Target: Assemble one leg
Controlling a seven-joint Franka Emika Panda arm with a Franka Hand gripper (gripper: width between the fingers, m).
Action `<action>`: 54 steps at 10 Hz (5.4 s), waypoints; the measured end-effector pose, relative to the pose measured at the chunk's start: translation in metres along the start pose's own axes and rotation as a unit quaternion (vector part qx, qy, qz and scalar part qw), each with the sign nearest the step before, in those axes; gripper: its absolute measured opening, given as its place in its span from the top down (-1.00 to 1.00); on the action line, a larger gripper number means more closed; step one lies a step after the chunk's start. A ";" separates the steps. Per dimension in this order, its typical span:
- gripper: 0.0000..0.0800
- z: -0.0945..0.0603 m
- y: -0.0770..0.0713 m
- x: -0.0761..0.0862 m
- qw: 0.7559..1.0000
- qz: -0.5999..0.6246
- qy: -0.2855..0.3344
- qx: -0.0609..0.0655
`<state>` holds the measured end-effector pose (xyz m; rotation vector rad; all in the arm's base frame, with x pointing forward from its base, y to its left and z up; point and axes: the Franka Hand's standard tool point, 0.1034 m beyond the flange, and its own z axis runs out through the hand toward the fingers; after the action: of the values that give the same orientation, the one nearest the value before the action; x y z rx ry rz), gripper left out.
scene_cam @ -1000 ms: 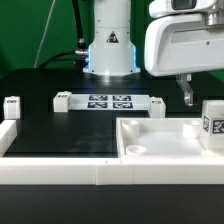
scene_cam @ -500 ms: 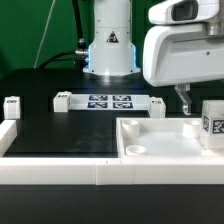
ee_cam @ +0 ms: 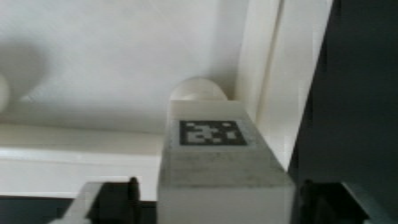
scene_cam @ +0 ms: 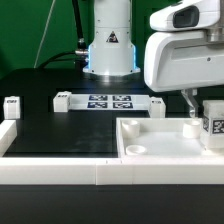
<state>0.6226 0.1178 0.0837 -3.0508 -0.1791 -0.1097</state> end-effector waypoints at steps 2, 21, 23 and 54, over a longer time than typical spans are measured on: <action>0.27 0.000 0.000 0.000 1.000 0.021 0.000 0.000; -0.62 0.001 -0.003 0.006 0.973 0.231 0.013 -0.002; -0.62 0.000 0.006 0.006 0.991 0.136 0.013 -0.004; -0.62 0.006 0.003 0.002 0.905 0.426 0.011 -0.001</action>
Offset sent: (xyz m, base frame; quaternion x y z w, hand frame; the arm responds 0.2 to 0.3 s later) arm 0.0000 0.0000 0.0000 0.0000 0.0000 0.0000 1.0000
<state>0.6256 0.1159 0.0776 -2.8157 1.1324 -0.0768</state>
